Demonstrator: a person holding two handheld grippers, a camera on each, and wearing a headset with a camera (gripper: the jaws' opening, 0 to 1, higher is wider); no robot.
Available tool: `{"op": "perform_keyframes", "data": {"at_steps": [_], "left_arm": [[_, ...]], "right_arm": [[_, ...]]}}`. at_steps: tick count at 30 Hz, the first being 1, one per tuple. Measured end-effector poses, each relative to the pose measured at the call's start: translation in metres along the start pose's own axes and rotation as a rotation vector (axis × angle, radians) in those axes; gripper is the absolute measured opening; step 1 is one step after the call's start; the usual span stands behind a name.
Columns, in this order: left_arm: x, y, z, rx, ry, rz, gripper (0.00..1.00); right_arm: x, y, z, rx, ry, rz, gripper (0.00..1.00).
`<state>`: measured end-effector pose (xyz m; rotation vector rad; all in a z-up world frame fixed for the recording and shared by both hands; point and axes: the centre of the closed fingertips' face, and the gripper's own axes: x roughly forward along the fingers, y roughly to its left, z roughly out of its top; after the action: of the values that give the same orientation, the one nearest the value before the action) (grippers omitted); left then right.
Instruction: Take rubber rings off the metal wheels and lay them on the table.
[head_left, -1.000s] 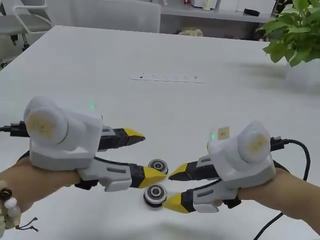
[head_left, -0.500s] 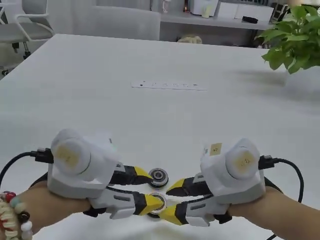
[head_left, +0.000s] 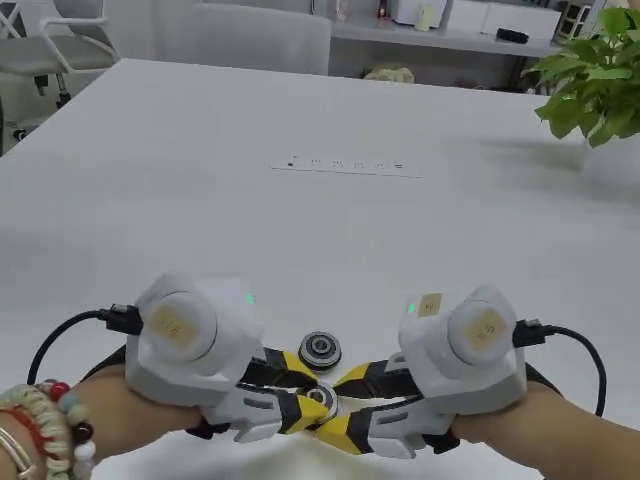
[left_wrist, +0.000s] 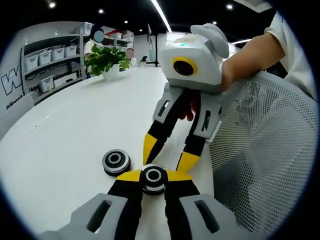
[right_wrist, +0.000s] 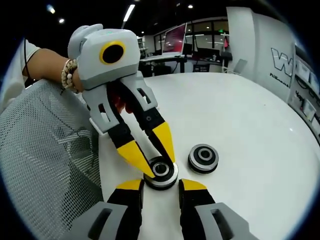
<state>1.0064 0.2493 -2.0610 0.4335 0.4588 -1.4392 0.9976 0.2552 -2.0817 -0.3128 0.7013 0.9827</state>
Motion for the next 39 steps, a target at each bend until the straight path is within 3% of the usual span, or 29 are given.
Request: {"op": "perform_keyframes", "data": {"at_steps": [4, 5, 13, 17, 23, 28, 30, 31, 32, 39], "left_arm": [[-0.0002, -0.0025, -0.0012, 0.040, -0.015, -0.011, 0.08], [-0.0004, -0.0027, -0.0015, 0.017, -0.010, -0.012, 0.08], [0.0000, -0.0028, 0.0000, 0.028, -0.019, -0.015, 0.08], [0.0001, -0.0030, 0.0001, 0.027, -0.022, -0.016, 0.08], [0.0002, -0.0030, 0.0000, 0.027, -0.025, -0.015, 0.08], [0.0000, -0.0032, 0.0000, 0.023, -0.032, -0.012, 0.08], [0.0000, -0.0032, -0.0001, 0.022, -0.033, -0.010, 0.08], [-0.0001, -0.0032, 0.0001, 0.022, -0.034, -0.009, 0.08], [-0.0001, -0.0033, 0.0001, 0.022, -0.034, -0.009, 0.08], [0.0002, -0.0031, 0.0007, 0.029, -0.034, -0.008, 0.08]], "right_arm": [[0.0007, 0.0005, -0.0002, -0.001, 0.003, 0.004, 0.23], [0.0002, 0.0003, 0.0001, 0.002, 0.001, 0.008, 0.23], [-0.0027, -0.0001, 0.0002, -0.003, 0.009, 0.024, 0.20], [-0.0046, -0.0001, 0.0007, 0.051, 0.008, 0.041, 0.20], [-0.0048, 0.0017, 0.0019, 0.061, 0.004, 0.044, 0.22], [-0.0054, 0.0024, 0.0043, 0.131, -0.008, 0.055, 0.24], [-0.0049, 0.0008, 0.0034, 0.102, -0.002, 0.036, 0.22], [-0.0064, 0.0001, -0.0009, 0.047, 0.023, 0.029, 0.20], [-0.0055, 0.0006, 0.0021, 0.036, 0.006, 0.028, 0.20], [-0.0078, -0.0002, -0.0011, -0.019, 0.024, 0.028, 0.16]]}}
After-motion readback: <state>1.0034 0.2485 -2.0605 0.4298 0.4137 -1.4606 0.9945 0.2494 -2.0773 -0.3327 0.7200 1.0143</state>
